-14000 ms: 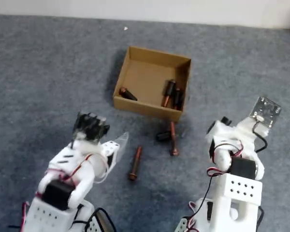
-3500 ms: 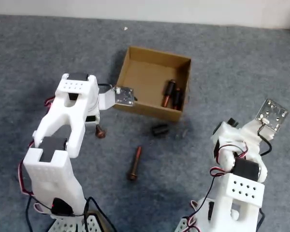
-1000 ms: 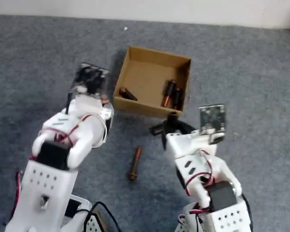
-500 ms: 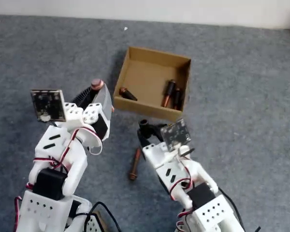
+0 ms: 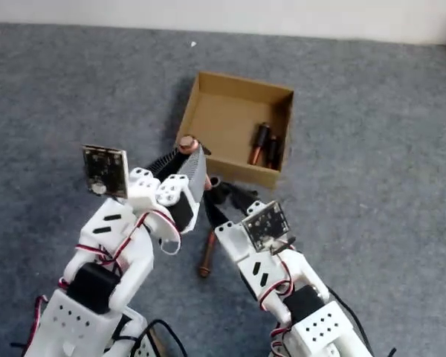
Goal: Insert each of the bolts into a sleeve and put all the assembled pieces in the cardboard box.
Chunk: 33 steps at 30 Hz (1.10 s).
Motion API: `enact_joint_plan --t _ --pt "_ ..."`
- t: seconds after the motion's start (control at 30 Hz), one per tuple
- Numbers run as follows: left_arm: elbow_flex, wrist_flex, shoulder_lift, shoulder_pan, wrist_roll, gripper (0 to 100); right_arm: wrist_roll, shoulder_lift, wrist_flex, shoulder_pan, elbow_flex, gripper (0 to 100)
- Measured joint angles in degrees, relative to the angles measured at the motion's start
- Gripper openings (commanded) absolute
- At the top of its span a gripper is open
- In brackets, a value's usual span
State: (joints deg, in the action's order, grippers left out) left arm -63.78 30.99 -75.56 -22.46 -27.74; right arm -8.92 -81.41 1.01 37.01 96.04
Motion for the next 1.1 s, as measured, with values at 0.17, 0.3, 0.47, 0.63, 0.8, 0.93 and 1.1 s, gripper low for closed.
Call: enact_joint_plan --t 0.17,0.3,0.47,0.63,0.8,0.93,1.1 --pt "0.09 -0.44 -0.35 -1.58 -0.26 1 -0.18 0.00 -0.70 0.00 0.00 0.5" --pt "0.09 -1.58 -0.09 -1.58 -0.26 1 -0.18 0.00 -0.79 0.00 0.00 0.5" --pt "-1.93 -5.10 0.00 -2.11 -0.26 1 -0.18 0.00 -0.97 0.00 0.00 0.5" --pt "-7.12 -11.25 -0.44 -2.11 -0.26 1 -0.26 0.00 -1.32 0.09 0.00 0.5" --pt "-10.64 -12.04 0.09 -2.55 2.73 1 -0.26 0.00 -1.41 0.09 0.00 0.5" --pt "-11.16 -12.04 0.09 -2.64 4.48 1 -0.26 0.00 -1.41 0.18 0.00 0.5" --pt "-11.25 -12.04 0.09 -2.73 8.70 1 -0.26 0.00 -1.41 0.18 0.00 0.5"
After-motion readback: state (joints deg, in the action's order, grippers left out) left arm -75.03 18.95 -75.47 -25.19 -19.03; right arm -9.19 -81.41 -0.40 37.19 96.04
